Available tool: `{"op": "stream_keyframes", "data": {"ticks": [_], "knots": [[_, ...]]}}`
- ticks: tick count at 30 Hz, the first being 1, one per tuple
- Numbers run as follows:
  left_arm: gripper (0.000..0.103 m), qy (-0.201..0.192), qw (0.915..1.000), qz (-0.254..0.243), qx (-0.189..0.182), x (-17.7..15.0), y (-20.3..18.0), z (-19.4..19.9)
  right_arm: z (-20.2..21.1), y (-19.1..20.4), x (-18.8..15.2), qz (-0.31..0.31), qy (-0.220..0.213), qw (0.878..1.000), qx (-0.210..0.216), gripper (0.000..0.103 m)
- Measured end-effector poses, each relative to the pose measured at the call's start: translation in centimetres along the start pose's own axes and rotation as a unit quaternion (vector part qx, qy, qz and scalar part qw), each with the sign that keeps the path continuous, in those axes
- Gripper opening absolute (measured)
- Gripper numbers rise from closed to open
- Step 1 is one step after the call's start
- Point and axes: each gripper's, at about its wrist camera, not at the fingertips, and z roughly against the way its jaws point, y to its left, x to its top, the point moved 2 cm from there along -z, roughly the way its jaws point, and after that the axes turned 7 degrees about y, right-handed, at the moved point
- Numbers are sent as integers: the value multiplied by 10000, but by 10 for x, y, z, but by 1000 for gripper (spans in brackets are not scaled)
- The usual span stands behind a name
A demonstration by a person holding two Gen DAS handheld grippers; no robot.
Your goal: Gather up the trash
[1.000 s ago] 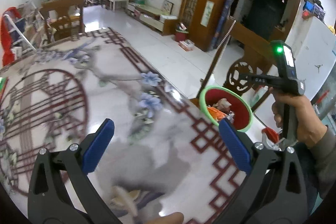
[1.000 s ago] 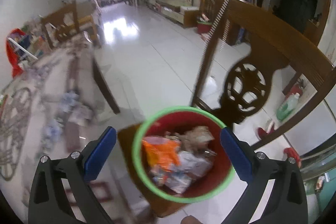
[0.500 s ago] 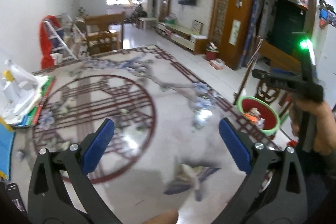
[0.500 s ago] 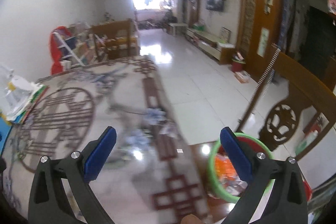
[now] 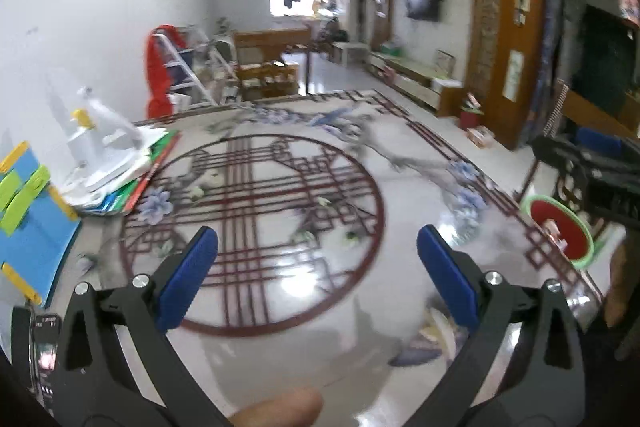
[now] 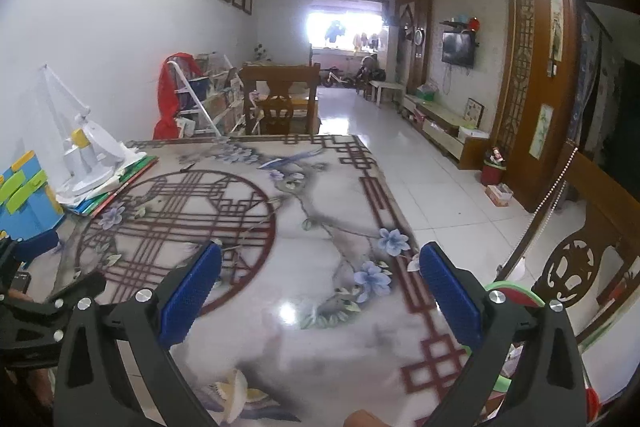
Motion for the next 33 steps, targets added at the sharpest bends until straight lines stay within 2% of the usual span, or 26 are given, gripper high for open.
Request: {"op": "stream_keyframes", "data": {"ticks": [3, 6, 11, 17, 20, 33], "knots": [[98, -219, 9991, 359, 45, 0, 10, 2, -2, 4, -2, 75, 19, 10000, -62, 96], [98, -255, 9980, 560, 136, 3, 18, 4, -3, 4, -4, 50, 16, 10000, -77, 96], [98, -601, 9971, 289, 357, 8, 10, 14, -4, -2, -10, -77, 28, 10000, -49, 96], [98, -437, 9988, 166, 157, 6, -1, 7, -9, -8, -13, -145, 112, 9997, -139, 96], [98, -363, 9992, 54, 181, 2, -6, 3, -11, -6, -16, -73, 150, 9997, -151, 96], [98, -161, 9995, 180, 194, -3, -5, -3, -10, -1, -21, 71, 157, 9998, -135, 96]]}}
